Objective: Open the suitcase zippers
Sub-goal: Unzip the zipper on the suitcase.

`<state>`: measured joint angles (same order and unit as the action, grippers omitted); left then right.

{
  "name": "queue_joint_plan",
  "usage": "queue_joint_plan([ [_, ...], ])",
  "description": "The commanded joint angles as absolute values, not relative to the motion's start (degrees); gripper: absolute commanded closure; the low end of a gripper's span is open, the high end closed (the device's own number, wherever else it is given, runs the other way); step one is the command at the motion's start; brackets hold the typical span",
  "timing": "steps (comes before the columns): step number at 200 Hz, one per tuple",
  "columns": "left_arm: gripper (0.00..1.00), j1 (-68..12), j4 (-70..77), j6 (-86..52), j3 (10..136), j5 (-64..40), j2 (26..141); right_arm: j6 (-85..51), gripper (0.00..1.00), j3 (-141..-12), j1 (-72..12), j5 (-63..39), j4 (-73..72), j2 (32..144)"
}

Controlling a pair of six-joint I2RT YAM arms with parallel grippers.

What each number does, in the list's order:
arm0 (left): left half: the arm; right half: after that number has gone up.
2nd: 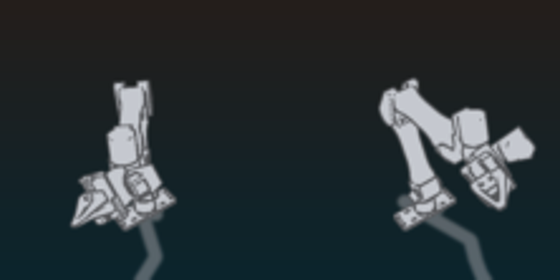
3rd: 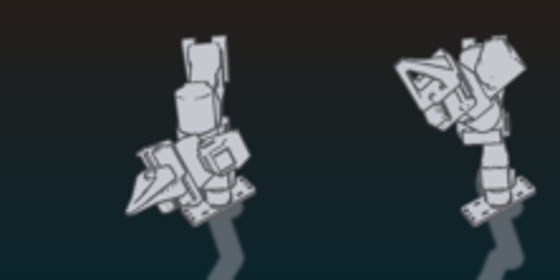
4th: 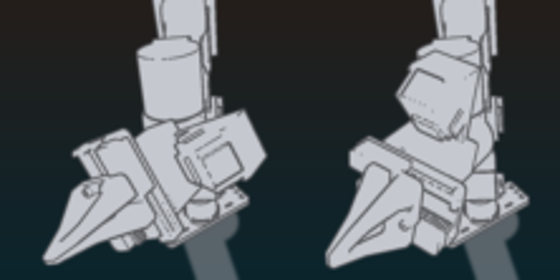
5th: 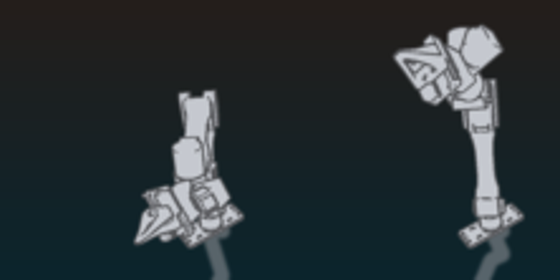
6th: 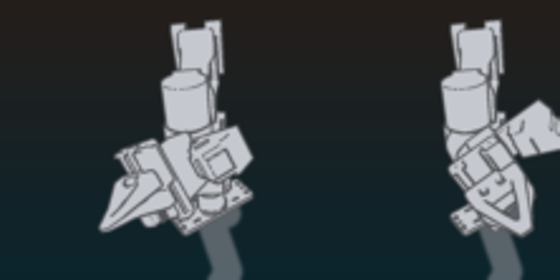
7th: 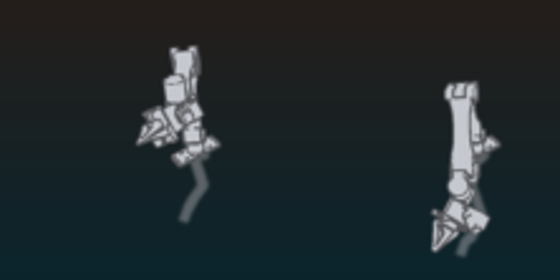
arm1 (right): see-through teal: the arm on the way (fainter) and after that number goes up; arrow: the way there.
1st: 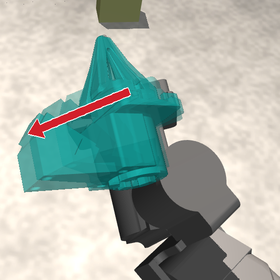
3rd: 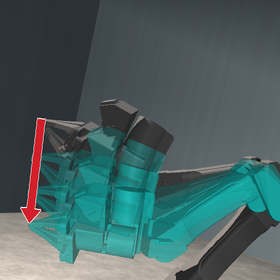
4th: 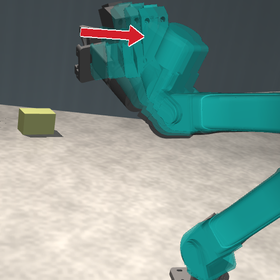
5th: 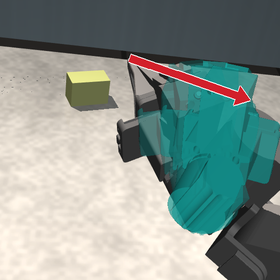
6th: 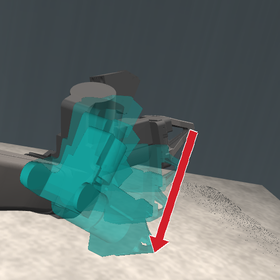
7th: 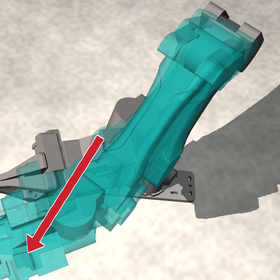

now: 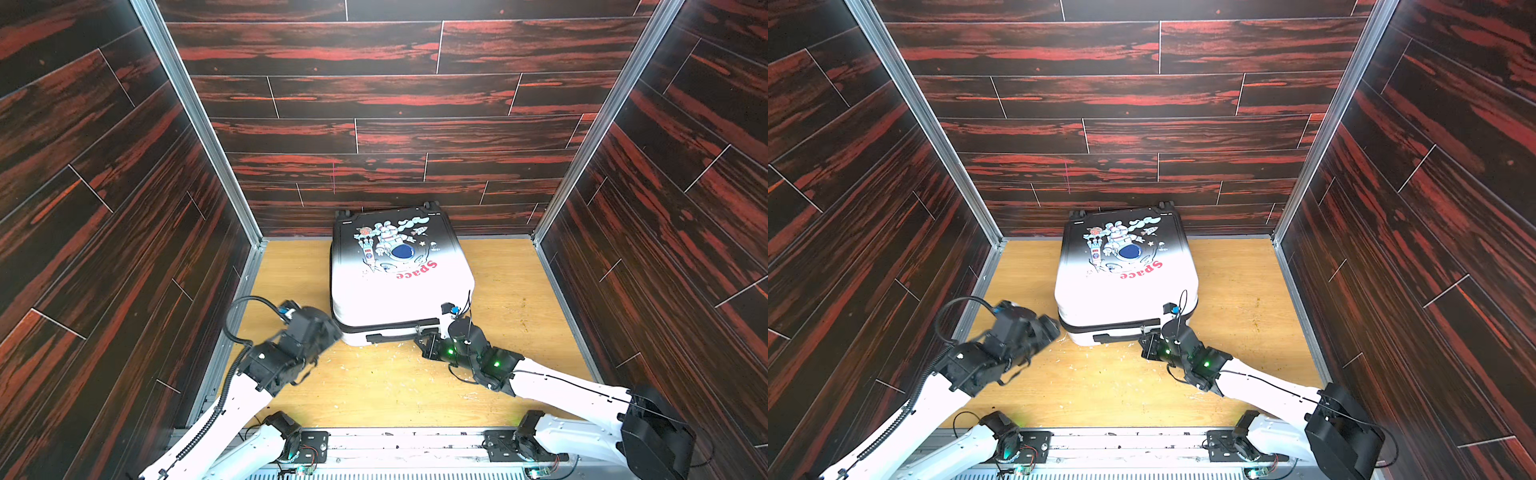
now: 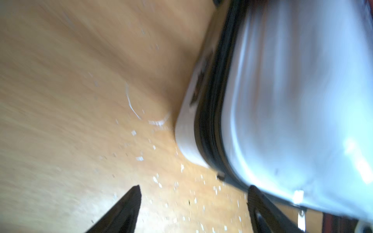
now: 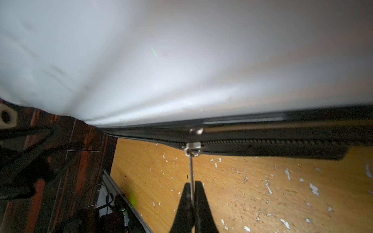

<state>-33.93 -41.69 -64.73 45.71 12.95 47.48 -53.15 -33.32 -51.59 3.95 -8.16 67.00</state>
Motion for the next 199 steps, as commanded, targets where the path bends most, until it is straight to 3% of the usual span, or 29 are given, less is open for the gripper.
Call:
queue_joint_plan([
  [1, 0.17, -38.30, -34.41, -72.30, 42.65, 11.19, 48.30, -53.37, 1.00, -39.11, -53.62, -0.89, -14.62, 66.59],
  [46, 0.19, -44.52, -13.94, -82.87, 35.69, 12.25, 56.61, -53.39, 1.00, -41.90, -56.05, 0.01, -15.12, 69.75],
  [94, 0.23, -45.17, -0.26, -88.13, 34.15, 13.04, 66.57, -54.39, 1.00, -42.12, -56.95, -0.50, -17.59, 73.09],
  [160, 0.38, -45.09, 2.12, -92.98, 32.87, 15.75, 78.84, -56.49, 1.00, -40.26, -58.36, -0.72, -20.94, 75.65],
  [182, 0.36, -44.89, 2.12, -93.34, 33.57, 19.32, 81.32, -57.00, 1.00, -39.48, -58.70, -1.33, -23.01, 77.08],
  [199, 0.29, -44.27, 1.67, -93.70, 34.22, 21.90, 82.49, -56.92, 1.00, -38.19, -58.89, -1.07, -24.72, 77.94],
])
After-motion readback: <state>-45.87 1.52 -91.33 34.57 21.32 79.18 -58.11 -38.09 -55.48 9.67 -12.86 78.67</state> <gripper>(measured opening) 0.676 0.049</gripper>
